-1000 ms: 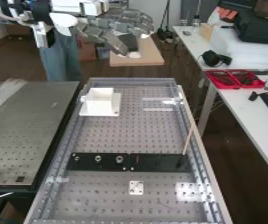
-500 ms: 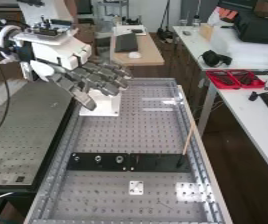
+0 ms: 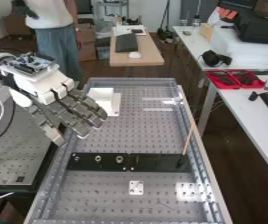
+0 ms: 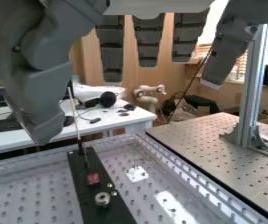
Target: Grab the smaller nut and place it in the white container
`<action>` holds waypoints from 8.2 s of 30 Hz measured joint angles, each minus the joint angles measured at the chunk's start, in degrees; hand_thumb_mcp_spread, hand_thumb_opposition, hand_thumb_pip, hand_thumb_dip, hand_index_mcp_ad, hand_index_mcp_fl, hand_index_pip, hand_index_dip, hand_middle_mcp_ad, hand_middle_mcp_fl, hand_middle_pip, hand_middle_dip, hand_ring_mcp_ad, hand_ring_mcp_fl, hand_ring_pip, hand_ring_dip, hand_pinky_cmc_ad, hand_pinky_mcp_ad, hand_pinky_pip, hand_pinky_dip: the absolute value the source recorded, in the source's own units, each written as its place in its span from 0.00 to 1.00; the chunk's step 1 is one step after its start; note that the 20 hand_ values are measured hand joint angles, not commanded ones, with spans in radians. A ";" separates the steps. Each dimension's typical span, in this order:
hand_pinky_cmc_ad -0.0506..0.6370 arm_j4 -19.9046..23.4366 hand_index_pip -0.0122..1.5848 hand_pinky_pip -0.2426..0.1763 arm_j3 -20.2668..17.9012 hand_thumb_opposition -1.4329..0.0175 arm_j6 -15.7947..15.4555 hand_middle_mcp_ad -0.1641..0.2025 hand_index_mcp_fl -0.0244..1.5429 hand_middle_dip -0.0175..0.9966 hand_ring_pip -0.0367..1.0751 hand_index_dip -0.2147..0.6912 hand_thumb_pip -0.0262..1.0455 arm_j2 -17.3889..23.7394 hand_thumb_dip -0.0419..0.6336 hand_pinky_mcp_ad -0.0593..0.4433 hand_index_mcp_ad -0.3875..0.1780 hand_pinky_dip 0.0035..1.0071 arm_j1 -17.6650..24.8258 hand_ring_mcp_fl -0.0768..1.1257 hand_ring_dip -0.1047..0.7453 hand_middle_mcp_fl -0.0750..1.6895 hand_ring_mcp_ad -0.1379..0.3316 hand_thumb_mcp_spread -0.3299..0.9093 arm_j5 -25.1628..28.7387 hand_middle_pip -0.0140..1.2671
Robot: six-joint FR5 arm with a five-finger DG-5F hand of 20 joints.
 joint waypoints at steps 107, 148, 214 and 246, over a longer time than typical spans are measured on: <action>0.59 49.28 0.99 0.33 -20.18 0.44 -5.49 0.66 0.02 0.25 0.12 0.32 0.77 -21.05 0.39 0.61 0.38 0.55 9.74 0.06 0.26 0.04 0.54 0.57 20.74 0.10; 0.59 46.86 0.98 0.33 -18.72 0.44 -5.52 0.66 0.04 0.25 0.12 0.31 0.77 -22.23 0.39 0.55 0.37 0.55 8.64 0.06 0.26 0.05 0.56 0.59 19.57 0.10; 0.58 32.07 0.96 0.40 -12.06 0.43 -8.17 0.65 0.26 0.25 0.12 0.24 0.70 -8.31 0.39 0.44 0.55 0.53 13.44 0.06 0.28 0.05 0.63 0.58 -9.63 0.11; 0.58 28.34 0.96 0.40 -12.52 0.44 -0.62 0.67 0.27 0.25 0.11 0.23 0.70 -13.59 0.39 0.45 0.55 0.49 20.50 0.07 0.28 0.05 0.64 0.58 -19.85 0.11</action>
